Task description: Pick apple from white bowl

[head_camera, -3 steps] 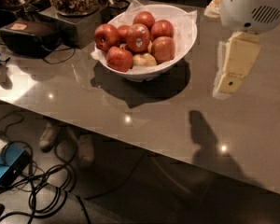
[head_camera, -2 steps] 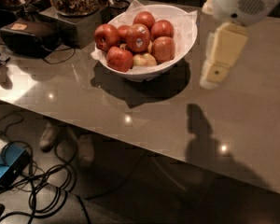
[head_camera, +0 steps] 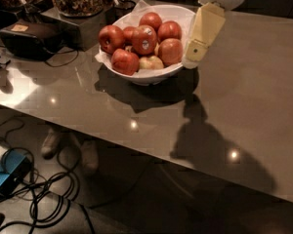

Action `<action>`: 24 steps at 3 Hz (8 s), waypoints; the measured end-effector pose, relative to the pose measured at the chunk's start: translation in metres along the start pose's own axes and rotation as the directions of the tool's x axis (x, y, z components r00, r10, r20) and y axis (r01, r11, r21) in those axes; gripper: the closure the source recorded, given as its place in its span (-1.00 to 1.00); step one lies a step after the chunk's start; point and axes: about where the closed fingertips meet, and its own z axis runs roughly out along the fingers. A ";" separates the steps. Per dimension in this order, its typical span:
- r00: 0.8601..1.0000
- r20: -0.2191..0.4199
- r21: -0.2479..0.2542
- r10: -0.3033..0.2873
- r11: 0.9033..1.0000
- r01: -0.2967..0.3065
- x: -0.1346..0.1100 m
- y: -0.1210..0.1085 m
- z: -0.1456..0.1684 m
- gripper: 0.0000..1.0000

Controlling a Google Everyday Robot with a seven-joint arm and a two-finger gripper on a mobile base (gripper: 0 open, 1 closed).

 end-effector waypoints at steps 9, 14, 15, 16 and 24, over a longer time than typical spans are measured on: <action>0.985 0.118 -0.067 0.128 0.990 -0.121 -0.103 -0.079 0.064 -1.00; 0.974 0.074 -0.149 0.214 0.968 -0.202 -0.095 -0.097 0.107 -0.41; 0.972 0.066 -0.155 0.224 0.965 -0.212 -0.092 -0.100 0.113 -0.40; 0.971 0.052 -0.169 0.234 0.960 -0.223 -0.088 -0.099 0.122 -0.40; 0.970 0.017 -0.222 0.242 0.947 -0.232 -0.084 -0.096 0.148 0.63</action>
Offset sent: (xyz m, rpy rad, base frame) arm 0.0509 0.0705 0.0142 0.0082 0.0244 0.0029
